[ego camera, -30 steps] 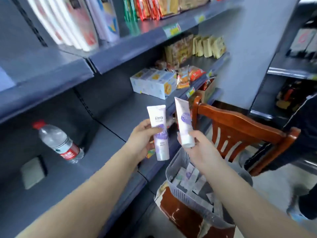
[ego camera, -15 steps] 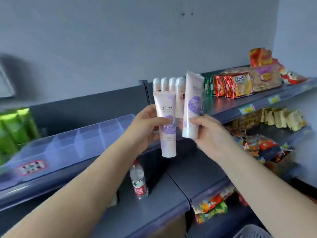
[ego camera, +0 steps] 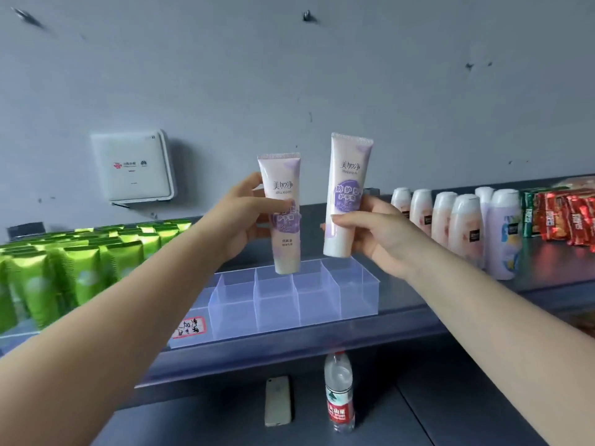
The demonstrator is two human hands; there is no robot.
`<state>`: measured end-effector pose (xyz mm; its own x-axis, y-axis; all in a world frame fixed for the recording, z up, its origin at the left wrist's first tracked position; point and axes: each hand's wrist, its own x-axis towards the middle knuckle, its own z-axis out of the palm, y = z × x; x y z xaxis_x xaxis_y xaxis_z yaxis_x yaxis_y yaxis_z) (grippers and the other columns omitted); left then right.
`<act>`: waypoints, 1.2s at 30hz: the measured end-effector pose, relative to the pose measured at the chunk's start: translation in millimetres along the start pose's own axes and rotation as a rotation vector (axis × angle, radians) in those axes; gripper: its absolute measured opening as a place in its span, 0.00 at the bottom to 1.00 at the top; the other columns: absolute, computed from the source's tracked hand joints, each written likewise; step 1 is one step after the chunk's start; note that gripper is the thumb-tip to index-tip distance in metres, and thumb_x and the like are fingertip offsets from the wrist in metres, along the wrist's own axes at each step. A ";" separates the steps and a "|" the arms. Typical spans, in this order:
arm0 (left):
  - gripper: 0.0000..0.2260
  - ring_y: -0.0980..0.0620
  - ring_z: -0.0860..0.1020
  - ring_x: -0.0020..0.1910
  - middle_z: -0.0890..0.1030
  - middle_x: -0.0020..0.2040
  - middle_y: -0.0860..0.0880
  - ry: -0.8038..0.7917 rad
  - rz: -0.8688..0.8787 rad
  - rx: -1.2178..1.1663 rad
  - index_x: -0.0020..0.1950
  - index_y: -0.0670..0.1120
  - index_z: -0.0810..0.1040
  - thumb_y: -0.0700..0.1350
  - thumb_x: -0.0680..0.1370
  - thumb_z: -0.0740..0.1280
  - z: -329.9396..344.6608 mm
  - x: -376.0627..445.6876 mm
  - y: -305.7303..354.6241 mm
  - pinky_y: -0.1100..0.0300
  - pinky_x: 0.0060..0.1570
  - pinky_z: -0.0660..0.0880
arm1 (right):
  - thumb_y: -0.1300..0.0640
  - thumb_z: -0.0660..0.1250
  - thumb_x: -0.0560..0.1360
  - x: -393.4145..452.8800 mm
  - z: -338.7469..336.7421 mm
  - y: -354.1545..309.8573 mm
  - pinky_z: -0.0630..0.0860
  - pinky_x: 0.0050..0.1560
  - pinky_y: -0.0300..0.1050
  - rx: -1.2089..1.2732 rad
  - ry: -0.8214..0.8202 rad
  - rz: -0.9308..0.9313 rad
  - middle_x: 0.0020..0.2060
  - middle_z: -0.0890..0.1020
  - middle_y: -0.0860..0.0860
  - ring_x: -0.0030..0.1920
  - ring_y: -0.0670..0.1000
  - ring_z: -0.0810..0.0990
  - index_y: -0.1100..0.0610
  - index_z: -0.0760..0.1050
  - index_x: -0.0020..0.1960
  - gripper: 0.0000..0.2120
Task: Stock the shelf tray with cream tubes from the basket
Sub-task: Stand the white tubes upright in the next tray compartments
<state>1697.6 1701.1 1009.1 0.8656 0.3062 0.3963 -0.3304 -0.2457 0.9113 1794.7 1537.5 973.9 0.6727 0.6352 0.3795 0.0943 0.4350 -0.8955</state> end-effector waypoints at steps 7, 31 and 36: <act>0.13 0.46 0.80 0.44 0.80 0.48 0.45 0.037 -0.014 0.119 0.53 0.49 0.75 0.32 0.74 0.66 -55.5 16.8 -0.4 0.55 0.40 0.80 | 0.68 0.68 0.72 49.1 36.0 17.5 0.79 0.49 0.50 -0.104 -0.080 0.024 0.41 0.81 0.51 0.43 0.51 0.82 0.56 0.74 0.49 0.11; 0.11 0.53 0.78 0.35 0.81 0.36 0.49 0.008 -0.169 0.901 0.40 0.45 0.78 0.39 0.64 0.78 -169.5 62.8 -20.4 0.69 0.33 0.77 | 0.69 0.72 0.67 146.9 101.3 95.5 0.80 0.36 0.42 -0.587 -0.266 0.176 0.37 0.84 0.50 0.37 0.49 0.82 0.57 0.79 0.43 0.09; 0.11 0.56 0.81 0.33 0.83 0.39 0.49 -0.092 -0.220 0.955 0.44 0.45 0.80 0.40 0.65 0.78 -174.8 67.4 -14.5 0.68 0.35 0.79 | 0.69 0.72 0.67 152.3 103.8 102.4 0.82 0.40 0.45 -0.631 -0.299 0.208 0.38 0.84 0.52 0.38 0.50 0.83 0.58 0.79 0.42 0.09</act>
<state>1694.9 1886.0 1042.1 0.9107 0.3714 0.1810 0.2498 -0.8439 0.4749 1830.6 1745.0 964.1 0.5018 0.8512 0.1537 0.4525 -0.1070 -0.8853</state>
